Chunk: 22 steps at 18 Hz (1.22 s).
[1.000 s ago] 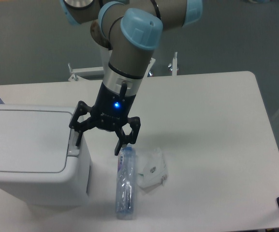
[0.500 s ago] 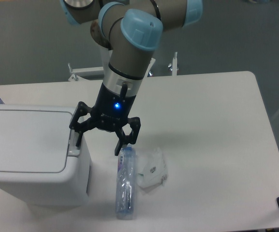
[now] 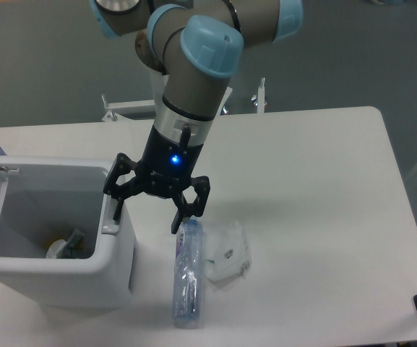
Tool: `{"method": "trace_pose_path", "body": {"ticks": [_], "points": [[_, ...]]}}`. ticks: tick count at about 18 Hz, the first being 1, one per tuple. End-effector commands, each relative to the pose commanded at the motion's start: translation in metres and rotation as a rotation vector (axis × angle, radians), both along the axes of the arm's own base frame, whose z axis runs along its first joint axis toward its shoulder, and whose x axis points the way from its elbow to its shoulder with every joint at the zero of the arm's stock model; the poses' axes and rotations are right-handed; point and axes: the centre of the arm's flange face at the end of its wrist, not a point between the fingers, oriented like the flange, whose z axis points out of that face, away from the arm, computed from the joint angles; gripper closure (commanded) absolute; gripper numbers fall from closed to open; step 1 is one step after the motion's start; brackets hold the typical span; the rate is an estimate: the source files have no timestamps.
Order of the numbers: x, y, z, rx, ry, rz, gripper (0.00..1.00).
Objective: Open the trash can
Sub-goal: 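Lift the gripper away from the opened trash can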
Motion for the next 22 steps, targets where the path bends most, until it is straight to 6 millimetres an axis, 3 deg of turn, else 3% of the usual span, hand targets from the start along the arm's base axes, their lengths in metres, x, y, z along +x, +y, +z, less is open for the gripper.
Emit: {"method": "trace_pose_path", "body": {"ticks": [6, 10, 13, 17, 22], "points": [[-0.053, -0.027, 0.001, 0.008, 0.043, 0.082, 0.00], [-0.116, -0.051, -0.050, -0.159, 0.189, 0.118, 0.00], [-0.157, -0.072, -0.071, -0.222, 0.252, 0.109, 0.00], [-0.199, -0.103, -0.085, -0.248, 0.291, 0.078, 0.00], [-0.228, -0.128, -0.120, -0.366, 0.410, -0.137, 0.00]]}}
